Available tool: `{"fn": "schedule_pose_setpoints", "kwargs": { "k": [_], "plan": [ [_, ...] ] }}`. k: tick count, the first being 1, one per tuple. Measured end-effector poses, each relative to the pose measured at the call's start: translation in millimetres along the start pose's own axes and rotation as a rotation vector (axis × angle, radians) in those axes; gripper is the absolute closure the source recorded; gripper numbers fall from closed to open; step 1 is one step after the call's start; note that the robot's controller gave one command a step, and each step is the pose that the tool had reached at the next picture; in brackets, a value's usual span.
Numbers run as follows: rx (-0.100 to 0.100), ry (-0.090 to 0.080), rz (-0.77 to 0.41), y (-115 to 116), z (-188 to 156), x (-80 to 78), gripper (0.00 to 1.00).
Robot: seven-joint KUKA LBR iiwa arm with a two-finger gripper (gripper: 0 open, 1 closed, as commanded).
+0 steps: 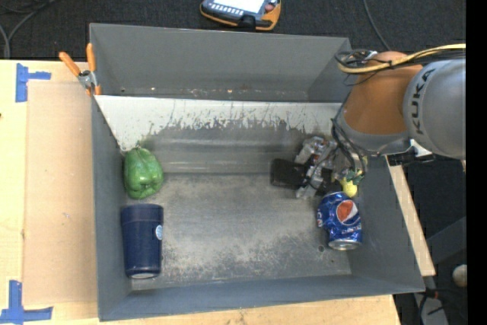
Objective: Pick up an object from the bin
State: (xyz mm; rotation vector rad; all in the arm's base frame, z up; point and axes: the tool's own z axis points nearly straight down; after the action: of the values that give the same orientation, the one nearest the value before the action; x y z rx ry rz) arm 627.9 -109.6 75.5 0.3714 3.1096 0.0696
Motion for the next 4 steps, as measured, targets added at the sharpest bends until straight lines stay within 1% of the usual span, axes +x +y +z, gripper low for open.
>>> {"fn": "schedule_pose_setpoints", "kwargs": {
  "k": [1, 2, 3, 4],
  "plan": [
    [0.001, -0.001, -0.001, 0, 0, -0.1, 1.0],
    [0.022, -0.002, 0.015, 7, -5, 7.3, 1.0],
    [-0.004, 0.005, -0.003, 4, 0, 1.3, 1.0],
    [0.015, -0.003, 0.009, 9, -27, 5.1, 1.0]
  ]
}}
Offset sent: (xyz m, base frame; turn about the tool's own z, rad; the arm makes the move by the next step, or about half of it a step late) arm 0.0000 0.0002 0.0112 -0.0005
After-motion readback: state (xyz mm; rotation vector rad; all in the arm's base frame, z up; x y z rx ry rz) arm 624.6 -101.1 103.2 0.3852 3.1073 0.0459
